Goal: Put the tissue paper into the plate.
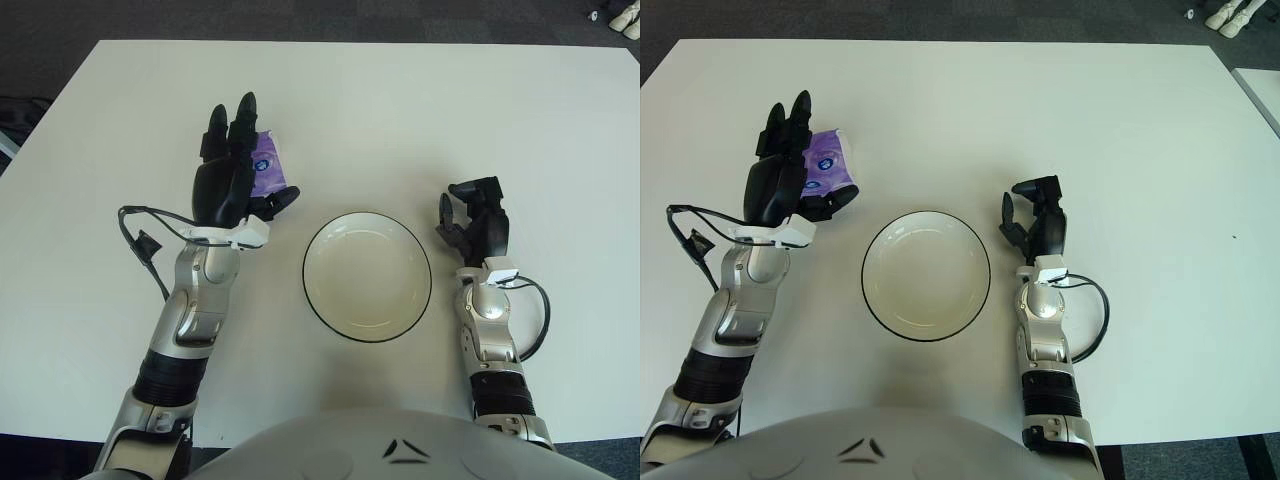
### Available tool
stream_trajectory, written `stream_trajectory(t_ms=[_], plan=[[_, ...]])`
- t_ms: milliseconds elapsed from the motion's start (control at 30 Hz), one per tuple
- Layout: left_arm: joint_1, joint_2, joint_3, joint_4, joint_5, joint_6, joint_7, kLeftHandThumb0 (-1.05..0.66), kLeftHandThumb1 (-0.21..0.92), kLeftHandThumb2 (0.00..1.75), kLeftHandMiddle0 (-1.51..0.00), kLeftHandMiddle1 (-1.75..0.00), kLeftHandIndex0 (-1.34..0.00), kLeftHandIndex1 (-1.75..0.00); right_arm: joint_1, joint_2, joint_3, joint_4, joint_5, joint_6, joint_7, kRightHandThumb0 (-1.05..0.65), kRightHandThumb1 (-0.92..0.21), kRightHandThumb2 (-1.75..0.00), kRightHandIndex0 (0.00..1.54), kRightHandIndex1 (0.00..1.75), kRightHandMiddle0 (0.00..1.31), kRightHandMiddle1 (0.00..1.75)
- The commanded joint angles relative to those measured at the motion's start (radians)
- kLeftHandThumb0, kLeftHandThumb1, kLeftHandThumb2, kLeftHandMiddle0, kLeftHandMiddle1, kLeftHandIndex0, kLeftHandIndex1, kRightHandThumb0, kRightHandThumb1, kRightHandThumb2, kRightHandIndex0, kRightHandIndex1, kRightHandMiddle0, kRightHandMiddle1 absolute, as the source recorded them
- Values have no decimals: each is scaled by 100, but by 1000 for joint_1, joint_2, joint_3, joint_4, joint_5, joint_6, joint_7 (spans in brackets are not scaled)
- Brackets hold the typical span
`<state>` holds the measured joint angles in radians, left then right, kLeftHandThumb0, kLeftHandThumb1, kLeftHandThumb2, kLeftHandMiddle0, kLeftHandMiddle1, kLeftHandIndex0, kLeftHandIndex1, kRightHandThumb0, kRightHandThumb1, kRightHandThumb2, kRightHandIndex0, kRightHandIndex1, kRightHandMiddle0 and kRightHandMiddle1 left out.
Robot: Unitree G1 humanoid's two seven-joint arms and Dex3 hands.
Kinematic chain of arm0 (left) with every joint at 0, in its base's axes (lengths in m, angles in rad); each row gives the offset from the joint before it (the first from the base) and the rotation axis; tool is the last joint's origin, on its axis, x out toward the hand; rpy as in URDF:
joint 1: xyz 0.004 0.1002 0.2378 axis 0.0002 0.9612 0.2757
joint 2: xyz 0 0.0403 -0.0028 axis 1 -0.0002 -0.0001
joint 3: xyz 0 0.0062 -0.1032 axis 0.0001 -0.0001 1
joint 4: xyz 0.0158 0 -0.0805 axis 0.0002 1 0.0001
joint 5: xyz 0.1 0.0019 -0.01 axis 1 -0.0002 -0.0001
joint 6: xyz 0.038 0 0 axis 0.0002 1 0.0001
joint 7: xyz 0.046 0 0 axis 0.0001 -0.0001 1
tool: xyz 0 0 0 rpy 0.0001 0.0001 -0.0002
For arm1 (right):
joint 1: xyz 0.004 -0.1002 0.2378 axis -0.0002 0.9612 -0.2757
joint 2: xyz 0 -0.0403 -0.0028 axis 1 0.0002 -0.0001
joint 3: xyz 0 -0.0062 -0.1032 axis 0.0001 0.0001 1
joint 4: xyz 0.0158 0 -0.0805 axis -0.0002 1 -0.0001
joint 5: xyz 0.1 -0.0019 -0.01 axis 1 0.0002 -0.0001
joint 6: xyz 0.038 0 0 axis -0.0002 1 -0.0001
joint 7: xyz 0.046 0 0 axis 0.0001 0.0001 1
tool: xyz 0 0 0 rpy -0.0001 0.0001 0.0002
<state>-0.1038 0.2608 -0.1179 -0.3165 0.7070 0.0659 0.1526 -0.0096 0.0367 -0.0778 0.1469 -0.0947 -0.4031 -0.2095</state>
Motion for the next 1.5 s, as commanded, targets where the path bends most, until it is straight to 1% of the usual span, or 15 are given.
stream_trajectory(t_ms=[0, 133, 267, 300, 367, 467, 633, 900, 1067, 1167, 1233, 1367, 1467], plan=[[-7, 22, 9, 3, 15, -17, 4, -95, 58, 60, 0, 0, 0, 0, 51, 1, 8, 83, -5, 22, 8, -38, -73, -80, 56, 113, 31, 175], [-27, 34, 12, 17, 24, -12, -7, -95, 59, 60, 0, 0, 0, 0, 49, -3, 9, 85, -5, 18, 13, -38, -73, -80, 55, 113, 31, 175], [-157, 99, 16, 211, 43, -13, -8, -96, 59, 59, 0, 0, 0, 0, 52, 1, 10, 72, -5, 32, 12, -38, -73, -79, 55, 113, 30, 175], [-177, 113, 13, 242, 52, -10, -14, -97, 59, 59, 0, 0, 0, 0, 52, 1, 11, 71, -5, 34, 11, -38, -73, -79, 55, 113, 30, 175], [-205, 139, 3, 283, 73, 4, -31, -99, 60, 59, 0, 0, 0, 0, 53, 2, 11, 68, -4, 38, 11, -37, -74, -79, 55, 113, 30, 175], [-213, 172, -29, 284, 130, 40, -73, -102, 63, 56, 0, 0, 0, 0, 55, 2, 12, 61, -1, 42, 13, -37, -75, -76, 55, 113, 29, 175], [-211, 175, -45, 268, 138, 54, -91, -103, 65, 54, 0, 0, 0, 0, 56, 0, 12, 56, 1, 46, 16, -37, -77, -75, 54, 114, 28, 175], [-231, 159, -60, 302, 115, 70, -119, -104, 65, 53, 0, 0, 0, 0, 62, 2, 9, 47, 0, 57, 13, -37, -77, -74, 53, 115, 28, 175], [-301, 155, -80, 433, 105, 61, -118, -105, 68, 49, 0, 0, 0, 0, 61, 5, 4, 53, 2, 42, 7, -37, -77, -75, 52, 115, 28, 175], [-357, 163, -97, 524, 101, 66, -142, -105, 69, 47, 0, 0, 0, 0, 61, 3, 4, 55, 1, 43, 7, -37, -77, -75, 52, 116, 28, 175], [-370, 166, -101, 545, 97, 66, -148, -105, 69, 47, 0, 0, 0, 0, 62, 3, 4, 55, 0, 41, 7, -37, -77, -75, 52, 116, 28, 175], [-394, 180, -130, 553, 109, 107, -237, -105, 68, 45, 0, 0, 0, 0, 70, 1, 3, 34, -8, 79, 4, -37, -78, -72, 52, 117, 27, 175], [-413, 185, -149, 564, 112, 130, -286, -105, 67, 44, 0, 0, 0, 0, 72, 5, 1, 31, -7, 81, -1, -37, -79, -71, 53, 118, 27, 175]])
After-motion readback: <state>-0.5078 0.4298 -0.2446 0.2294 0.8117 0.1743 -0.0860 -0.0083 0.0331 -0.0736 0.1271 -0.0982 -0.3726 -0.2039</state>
